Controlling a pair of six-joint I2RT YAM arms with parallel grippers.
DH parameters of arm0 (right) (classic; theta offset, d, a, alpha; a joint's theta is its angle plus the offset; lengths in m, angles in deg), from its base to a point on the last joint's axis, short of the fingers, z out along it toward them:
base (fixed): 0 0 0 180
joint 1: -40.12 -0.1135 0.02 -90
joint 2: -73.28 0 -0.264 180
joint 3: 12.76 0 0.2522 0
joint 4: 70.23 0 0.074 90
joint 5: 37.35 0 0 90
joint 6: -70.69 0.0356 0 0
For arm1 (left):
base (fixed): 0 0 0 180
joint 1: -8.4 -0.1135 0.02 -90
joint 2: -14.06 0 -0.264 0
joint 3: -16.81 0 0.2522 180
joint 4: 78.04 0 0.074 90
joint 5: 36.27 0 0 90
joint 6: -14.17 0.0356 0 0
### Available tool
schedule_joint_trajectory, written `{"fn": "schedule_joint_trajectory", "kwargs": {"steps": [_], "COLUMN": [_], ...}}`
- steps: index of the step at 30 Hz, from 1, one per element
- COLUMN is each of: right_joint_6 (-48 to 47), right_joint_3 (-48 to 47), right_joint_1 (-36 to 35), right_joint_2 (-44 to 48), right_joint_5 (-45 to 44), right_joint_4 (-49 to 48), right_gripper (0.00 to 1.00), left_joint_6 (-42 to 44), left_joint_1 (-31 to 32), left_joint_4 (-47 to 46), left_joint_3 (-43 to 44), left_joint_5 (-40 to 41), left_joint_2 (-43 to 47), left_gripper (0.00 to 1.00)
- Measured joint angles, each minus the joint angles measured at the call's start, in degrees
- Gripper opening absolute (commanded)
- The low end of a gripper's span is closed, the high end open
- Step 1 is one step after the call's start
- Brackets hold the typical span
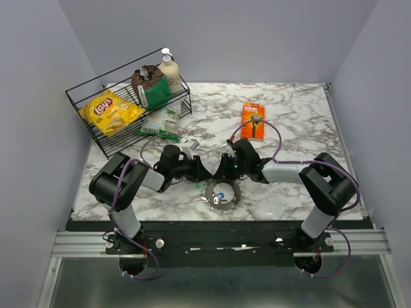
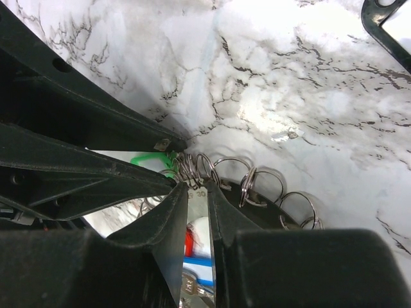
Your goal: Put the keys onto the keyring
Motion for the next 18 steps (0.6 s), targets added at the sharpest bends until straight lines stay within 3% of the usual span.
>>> {"fn": "schedule_joint_trajectory", "kwargs": {"steps": [12,18], "right_joint_6": [0.00,0.07], "right_joint_3": [-0.57,-1.07], "right_joint_1": [0.02,0.00], "right_joint_2": [-1.22,-2.45], "right_joint_5": [-1.14,-1.66], "right_joint_4": [-1.03,-2.58], "right_gripper": [0.26,0.10], "left_joint_6": [-3.91,-5.33], "left_joint_1": [-0.57,-0.52], "left_joint_4": [-6.27,-9.05], "left_joint_3": [-0.15,-0.81], "left_joint_5": [-0.98,-1.22], "left_joint_2": [-2.86,-3.45], "left_gripper": [0.37,0.37]}}
